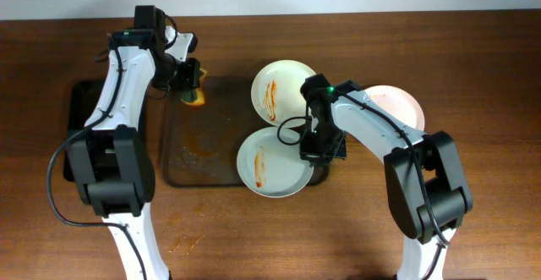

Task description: Clean dirty plates on tray and stack at the side

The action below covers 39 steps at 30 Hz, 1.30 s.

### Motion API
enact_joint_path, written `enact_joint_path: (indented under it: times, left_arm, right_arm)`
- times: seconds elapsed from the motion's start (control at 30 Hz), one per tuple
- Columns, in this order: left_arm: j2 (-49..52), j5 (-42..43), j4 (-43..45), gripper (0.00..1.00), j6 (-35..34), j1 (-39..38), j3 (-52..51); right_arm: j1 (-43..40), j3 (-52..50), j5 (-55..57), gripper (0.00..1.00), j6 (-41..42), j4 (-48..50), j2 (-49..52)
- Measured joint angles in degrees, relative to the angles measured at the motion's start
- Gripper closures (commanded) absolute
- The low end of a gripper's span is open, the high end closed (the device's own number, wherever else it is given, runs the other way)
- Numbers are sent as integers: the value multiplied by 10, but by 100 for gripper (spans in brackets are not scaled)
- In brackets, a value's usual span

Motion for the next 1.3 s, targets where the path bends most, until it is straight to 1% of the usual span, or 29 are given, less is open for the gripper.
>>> enact_joint_path:
  times: [0.1, 0.13, 0.17, 0.2, 0.27, 0.33, 0.4, 0.47, 0.6, 0.67, 0.7, 0.73, 0.77, 0.8, 0.83, 0.87, 0.9, 0.97, 1.03, 1.07, 1.13, 1.17, 1.2, 1.23, 1.27, 1.3]
  left_arm:
    - [0, 101, -12, 99, 12, 24, 0]
    - [0, 162, -23, 99, 17, 49, 0]
    - [0, 201, -27, 99, 24, 66, 0]
    - [0, 254, -39, 99, 37, 86, 0]
    - [0, 364, -56, 99, 71, 130, 0]
    - [0, 447, -75, 99, 103, 162, 1]
    - [0, 496, -105, 100, 134, 174, 2]
    - [0, 522, -133, 100, 168, 172, 2]
    - [0, 530, -150, 100, 207, 171, 2]
    - [0, 479, -150, 100, 213, 167, 2]
    - [0, 439, -147, 100, 211, 159, 2]
    - [0, 393, -133, 100, 193, 146, 3]
    - [0, 346, -119, 100, 166, 128, 3]
    - [0, 262, -107, 100, 115, 95, 3]
    - [0, 195, -102, 100, 78, 69, 3]
    - [0, 140, -99, 100, 26, 47, 3]
    - [0, 66, -97, 100, -2, 17, 3]
    - [0, -40, -94, 100, -77, -11, 3]
    - [0, -102, -93, 100, -126, -10, 3]
    - [0, -122, -94, 100, -142, -6, 3]
    - [0, -147, -94, 100, -161, 0, 3]
    - [0, -152, -95, 100, -165, 0, 3]
    - [0, -155, -94, 100, -167, 0, 3]
    - [0, -158, -93, 100, -169, -1, 3]
    - [0, -159, -93, 100, -169, -2, 3]
    - [0, -160, -93, 99, -169, -3, 3]
  right_arm:
    - [4, 0, -66, 96, -9, 64, 0]
    - [12, 0, -92, 96, -12, 98, 0]
    - [18, 0, -101, 96, -7, 115, 0]
    - [32, -1, -114, 96, 3, 153, 0]
    - [52, -1, -115, 96, 30, 208, 0]
    - [76, -1, -78, 96, 78, 263, 0]
    - [101, -1, -18, 96, 127, 287, 0]
    - [118, -1, 37, 96, 163, 300, 0]
    - [120, -1, 65, 96, 183, 342, 0]
    - [120, -1, 60, 96, 183, 363, 1]
    - [120, -1, 57, 95, 184, 372, 3]
    - [120, -1, 56, 91, 183, 371, 4]
    - [120, -1, 53, 88, 182, 369, 4]
    - [120, -1, 48, 84, 181, 366, 4]
    - [120, -1, 47, 84, 179, 365, 4]
    - [120, -1, 45, 83, 178, 364, 4]
    - [120, -1, 41, 81, 177, 366, 7]
    - [120, -1, 21, 73, 177, 380, 25]
    - [120, -1, 13, 71, 178, 391, 41]
    - [118, -1, 10, 67, 177, 394, 43]
    - [118, -1, 19, 66, 177, 398, 43]
    - [118, -1, 24, 66, 177, 404, 44]
    - [118, -1, 26, 67, 177, 408, 47]
    - [118, -1, 30, 76, 177, 414, 51]
    - [118, -1, 33, 82, 177, 422, 57]
    - [118, 3, 37, 85, 170, 422, 61]
